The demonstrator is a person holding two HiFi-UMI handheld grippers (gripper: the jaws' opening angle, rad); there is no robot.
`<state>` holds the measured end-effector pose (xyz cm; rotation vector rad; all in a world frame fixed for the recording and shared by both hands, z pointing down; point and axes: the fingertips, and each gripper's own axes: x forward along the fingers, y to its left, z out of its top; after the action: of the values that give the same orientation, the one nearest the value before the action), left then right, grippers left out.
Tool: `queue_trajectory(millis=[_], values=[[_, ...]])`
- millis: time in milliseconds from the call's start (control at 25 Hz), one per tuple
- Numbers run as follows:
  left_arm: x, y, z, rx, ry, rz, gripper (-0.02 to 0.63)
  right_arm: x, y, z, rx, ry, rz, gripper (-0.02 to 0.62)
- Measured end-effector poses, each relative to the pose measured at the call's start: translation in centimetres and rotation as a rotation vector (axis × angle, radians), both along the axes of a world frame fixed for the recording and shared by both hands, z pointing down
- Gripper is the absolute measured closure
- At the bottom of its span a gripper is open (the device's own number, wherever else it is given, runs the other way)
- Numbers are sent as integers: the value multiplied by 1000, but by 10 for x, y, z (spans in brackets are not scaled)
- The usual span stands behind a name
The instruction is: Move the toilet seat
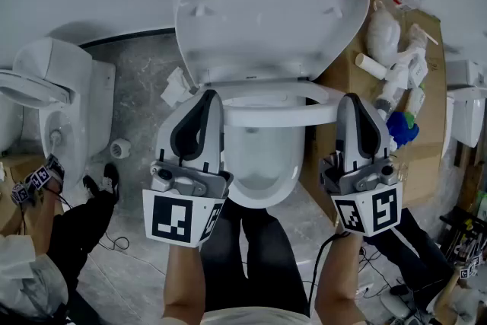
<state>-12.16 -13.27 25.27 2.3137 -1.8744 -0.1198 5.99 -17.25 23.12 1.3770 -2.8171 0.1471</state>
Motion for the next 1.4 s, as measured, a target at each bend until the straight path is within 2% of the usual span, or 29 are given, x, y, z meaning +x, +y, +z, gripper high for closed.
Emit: queue_trajectory(millis=[1400], values=[[-14,-52,-6,20,-25,-22,597,-14,-58,-6,22,-19,-19,583]])
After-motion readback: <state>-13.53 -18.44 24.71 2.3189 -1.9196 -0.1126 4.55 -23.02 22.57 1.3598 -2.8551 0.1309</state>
